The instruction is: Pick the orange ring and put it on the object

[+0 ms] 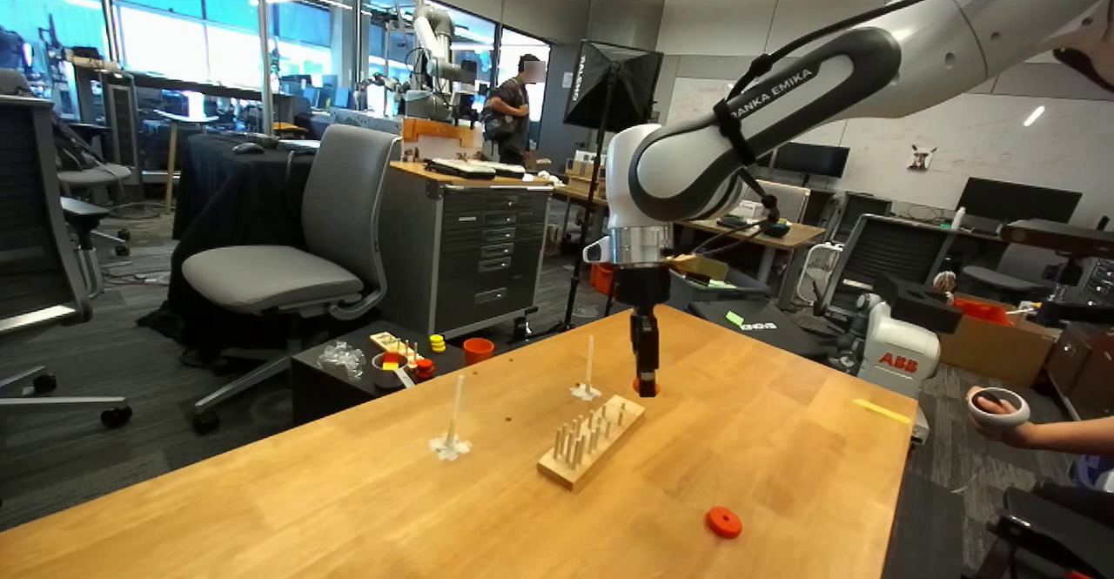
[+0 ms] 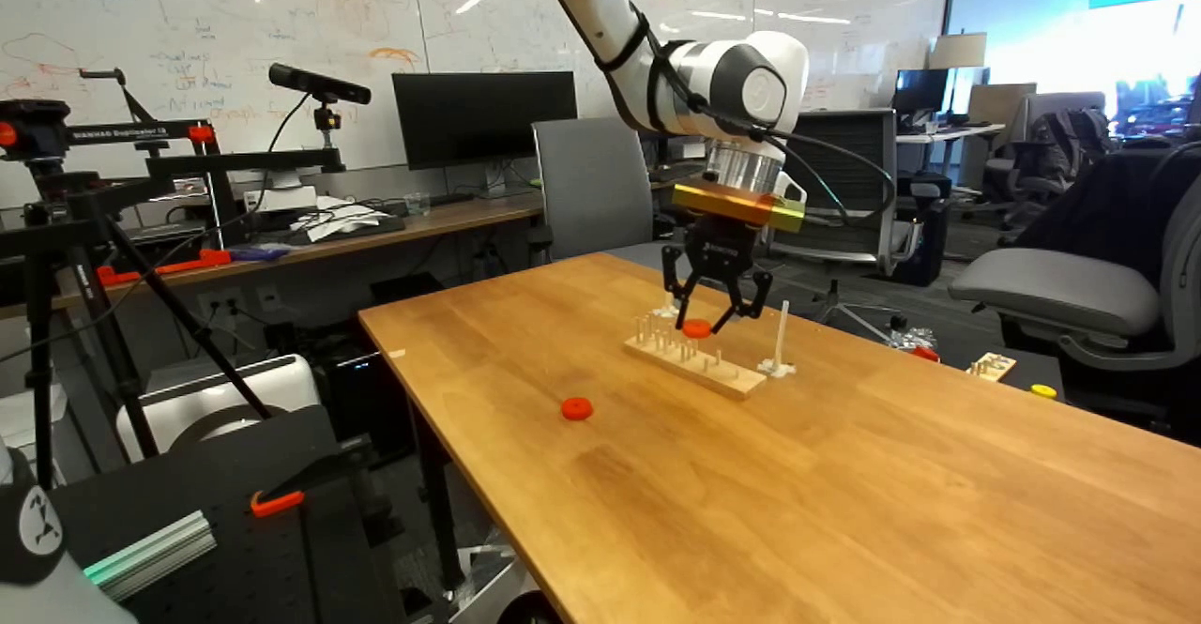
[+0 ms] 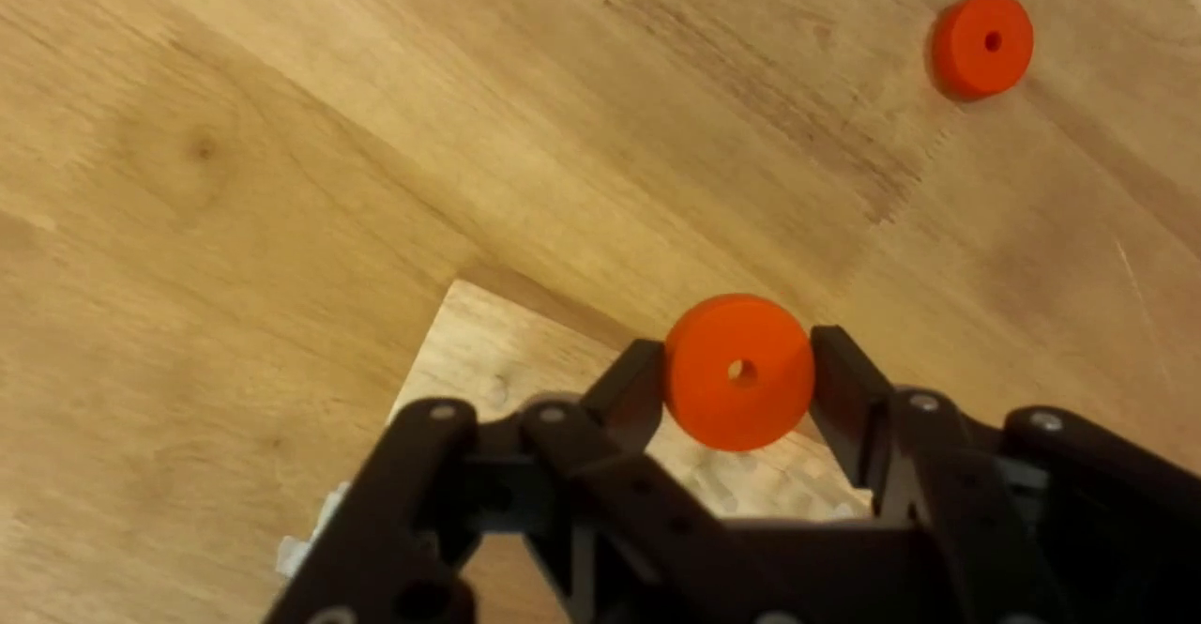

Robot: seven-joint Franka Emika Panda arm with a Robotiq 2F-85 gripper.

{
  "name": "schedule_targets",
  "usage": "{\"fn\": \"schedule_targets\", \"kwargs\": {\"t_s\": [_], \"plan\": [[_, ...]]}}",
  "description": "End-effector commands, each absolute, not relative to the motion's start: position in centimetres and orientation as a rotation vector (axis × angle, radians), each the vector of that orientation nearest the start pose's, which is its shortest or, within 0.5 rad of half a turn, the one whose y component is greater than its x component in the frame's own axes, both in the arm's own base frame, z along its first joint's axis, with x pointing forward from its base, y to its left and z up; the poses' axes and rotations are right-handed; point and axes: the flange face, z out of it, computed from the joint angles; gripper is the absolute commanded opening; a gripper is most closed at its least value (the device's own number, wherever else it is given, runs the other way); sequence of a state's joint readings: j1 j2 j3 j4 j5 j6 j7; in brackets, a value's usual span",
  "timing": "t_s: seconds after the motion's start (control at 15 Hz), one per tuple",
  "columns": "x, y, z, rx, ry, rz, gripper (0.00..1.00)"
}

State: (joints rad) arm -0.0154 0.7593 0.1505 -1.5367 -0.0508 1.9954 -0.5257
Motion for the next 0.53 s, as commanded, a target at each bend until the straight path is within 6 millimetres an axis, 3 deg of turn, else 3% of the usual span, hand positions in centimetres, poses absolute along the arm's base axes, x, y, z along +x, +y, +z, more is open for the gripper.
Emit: {"fn": "schedule_targets", "kwargs": {"t_s": [0.0,0.47], "plan": [[69.0,7.7,18.3,-2.84,-0.906,0.44,0.21],[70.4,7.6,16.7,-2.83,-0.868,0.485,0.21]]}}
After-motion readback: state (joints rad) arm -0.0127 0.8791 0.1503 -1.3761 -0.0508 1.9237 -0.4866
